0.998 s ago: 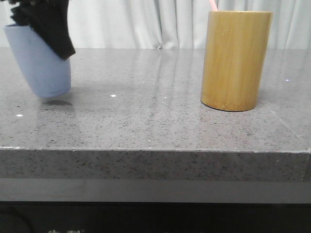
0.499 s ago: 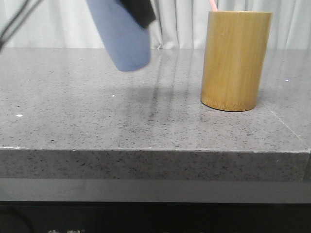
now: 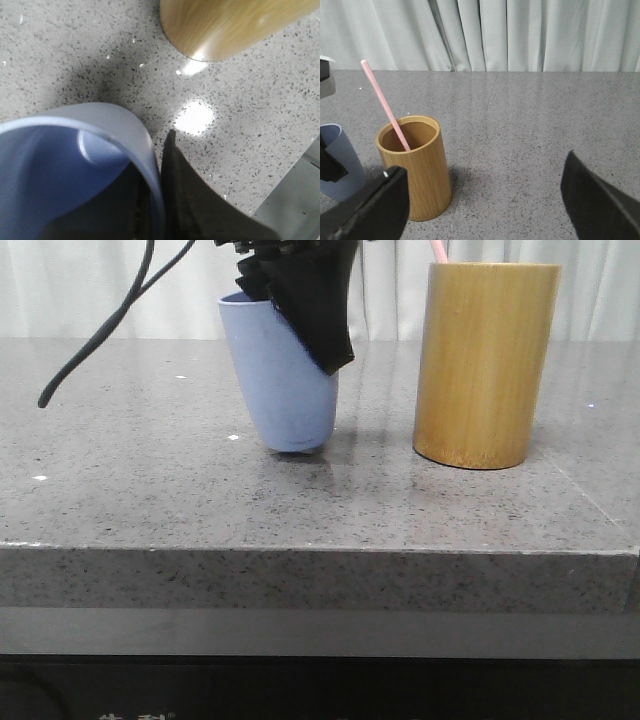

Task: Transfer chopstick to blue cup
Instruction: 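Slide the blue cup with the left gripper next to the bamboo holder, then release the blue cup and raise the left gripper away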

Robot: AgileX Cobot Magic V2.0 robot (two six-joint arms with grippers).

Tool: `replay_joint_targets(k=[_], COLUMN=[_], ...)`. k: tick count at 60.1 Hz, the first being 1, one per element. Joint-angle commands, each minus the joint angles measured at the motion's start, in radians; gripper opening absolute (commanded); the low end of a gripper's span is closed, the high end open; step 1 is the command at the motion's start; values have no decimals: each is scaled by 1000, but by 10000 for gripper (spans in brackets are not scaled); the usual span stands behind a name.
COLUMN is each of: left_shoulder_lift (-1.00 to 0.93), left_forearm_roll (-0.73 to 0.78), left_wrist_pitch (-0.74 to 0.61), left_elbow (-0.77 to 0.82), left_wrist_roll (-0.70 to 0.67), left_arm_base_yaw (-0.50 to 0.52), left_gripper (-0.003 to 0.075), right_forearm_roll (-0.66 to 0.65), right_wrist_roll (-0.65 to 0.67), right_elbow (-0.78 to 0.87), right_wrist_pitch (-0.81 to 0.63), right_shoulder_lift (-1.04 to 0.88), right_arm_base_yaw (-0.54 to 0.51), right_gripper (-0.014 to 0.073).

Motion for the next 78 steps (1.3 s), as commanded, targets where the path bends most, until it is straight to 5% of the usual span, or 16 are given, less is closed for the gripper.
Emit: replay_joint_targets(k=[1,21,50,59,78], left_shoulder_lift=[-49,-49,-153,-205,-349], left_forearm_roll=[-1,-1,13,91,173], left_wrist_pitch=[-27,-34,23,23,23], left_elbow=[-39,-47,-157,-151,-8], left_wrist_roll=[-4,-4,-61,-68,-141], left_arm_base_yaw=[-9,-9,-9,-6,145], left_gripper=[80,330,344,286,20], right_forearm_roll=[7,7,7,7,7], right_wrist_roll=[-10,-10,-10,-10,-10], right_elbow=[-33,-33,-33,-33,-33], right_wrist_pitch=[-77,-77,-77,-77,-77], right_shoulder_lift=[13,13,13,13,13], right_arm_base_yaw=[-7,-7,-7,-7,-7], right_gripper=[627,627,627,627,627])
